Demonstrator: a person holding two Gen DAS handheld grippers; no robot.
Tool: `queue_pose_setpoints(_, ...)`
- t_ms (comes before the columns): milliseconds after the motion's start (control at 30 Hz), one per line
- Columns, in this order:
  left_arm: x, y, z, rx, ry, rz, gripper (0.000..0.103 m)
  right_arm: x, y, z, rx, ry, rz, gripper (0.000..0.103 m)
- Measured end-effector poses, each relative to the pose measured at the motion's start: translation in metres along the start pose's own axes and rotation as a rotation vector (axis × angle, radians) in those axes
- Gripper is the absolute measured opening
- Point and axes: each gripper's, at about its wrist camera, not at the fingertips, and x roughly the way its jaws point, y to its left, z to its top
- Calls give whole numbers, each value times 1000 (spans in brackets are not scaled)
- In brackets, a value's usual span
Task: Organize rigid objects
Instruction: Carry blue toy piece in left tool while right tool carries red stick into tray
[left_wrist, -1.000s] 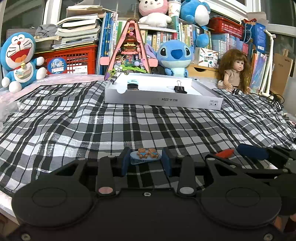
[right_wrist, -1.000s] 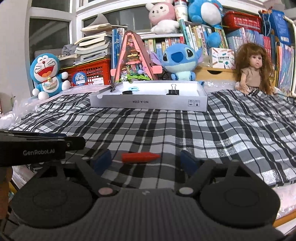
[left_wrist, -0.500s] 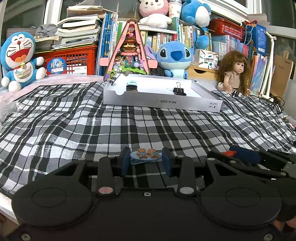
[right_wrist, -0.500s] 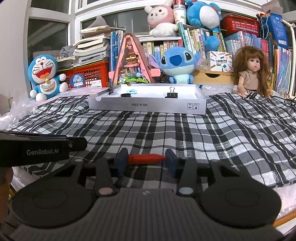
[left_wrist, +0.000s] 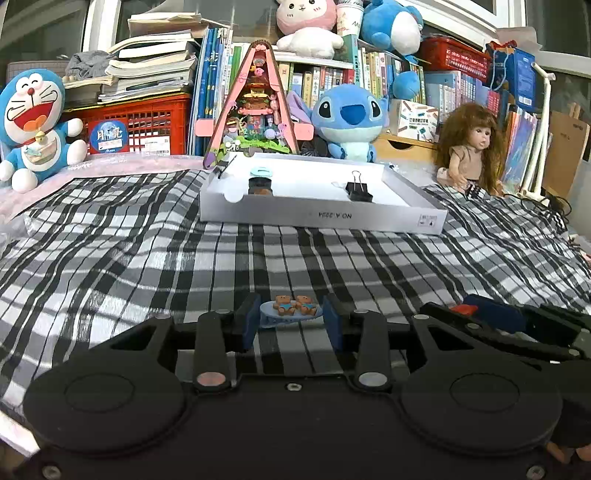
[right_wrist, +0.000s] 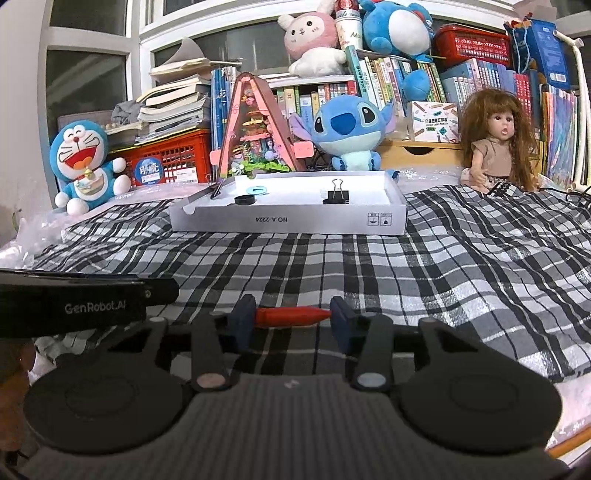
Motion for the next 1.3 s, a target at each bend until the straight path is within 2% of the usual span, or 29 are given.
queue_pose_setpoints(233, 10, -1, 12, -1, 10, -6, 35, 6, -5, 11, 22, -1, -2, 49)
queue_pose_setpoints(667, 39, 9, 57, -35, 12, 3, 35, 30, -27, 48, 89, 17, -7, 49)
queue_pose_setpoints(1000, 54, 16, 70, -63, 22, 9, 35, 41, -33, 71, 88, -7, -16, 49)
queue_pose_setpoints(1300, 73, 24, 92, -74, 26, -25, 35, 60, -37, 88, 88, 23, -10, 49)
